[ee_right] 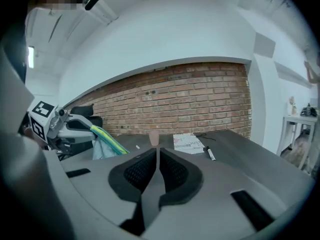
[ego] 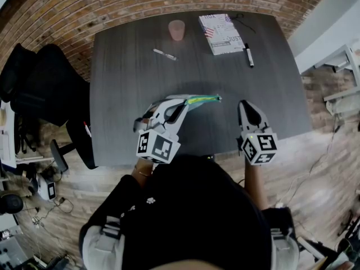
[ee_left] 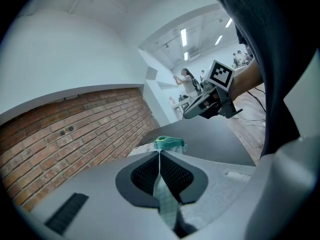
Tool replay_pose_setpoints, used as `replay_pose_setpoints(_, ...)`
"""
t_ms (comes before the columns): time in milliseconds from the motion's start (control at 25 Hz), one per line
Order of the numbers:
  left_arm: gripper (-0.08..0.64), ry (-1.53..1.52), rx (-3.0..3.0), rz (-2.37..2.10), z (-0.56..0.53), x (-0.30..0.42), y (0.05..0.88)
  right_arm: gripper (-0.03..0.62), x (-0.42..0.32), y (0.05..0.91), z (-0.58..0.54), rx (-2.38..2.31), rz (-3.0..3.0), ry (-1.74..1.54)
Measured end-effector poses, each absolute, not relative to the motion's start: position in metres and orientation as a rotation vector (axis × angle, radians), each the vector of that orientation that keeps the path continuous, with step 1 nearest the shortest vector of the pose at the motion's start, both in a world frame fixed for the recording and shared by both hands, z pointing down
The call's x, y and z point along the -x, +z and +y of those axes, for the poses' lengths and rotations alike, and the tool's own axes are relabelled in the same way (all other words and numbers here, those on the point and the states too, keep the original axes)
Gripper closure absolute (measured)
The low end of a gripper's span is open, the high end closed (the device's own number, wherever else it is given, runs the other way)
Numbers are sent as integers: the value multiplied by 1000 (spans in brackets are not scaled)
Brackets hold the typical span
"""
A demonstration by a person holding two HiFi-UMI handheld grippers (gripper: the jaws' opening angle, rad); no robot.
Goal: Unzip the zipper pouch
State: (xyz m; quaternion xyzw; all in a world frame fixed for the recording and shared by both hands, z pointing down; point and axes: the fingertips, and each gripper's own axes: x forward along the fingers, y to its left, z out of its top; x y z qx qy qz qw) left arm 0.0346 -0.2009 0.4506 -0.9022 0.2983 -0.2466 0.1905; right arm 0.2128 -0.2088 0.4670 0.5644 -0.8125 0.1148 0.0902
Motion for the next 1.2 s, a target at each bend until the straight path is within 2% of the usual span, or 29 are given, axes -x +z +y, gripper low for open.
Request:
replay_pose_setpoints(160, 555, -664, 2565, 888, -206, -28, 447, 590, -216, 456, -206, -1737, -2446, 316)
replay_pose_setpoints(520, 555, -554, 2669, 1000, -213, -20, 442, 594, -211, 448, -203, -1743, -2485, 295)
replay_pose_setpoints(1200, 555, -591, 2661, 1030, -217, -12, 447, 594, -203, 454, -209, -1672, -2481, 300)
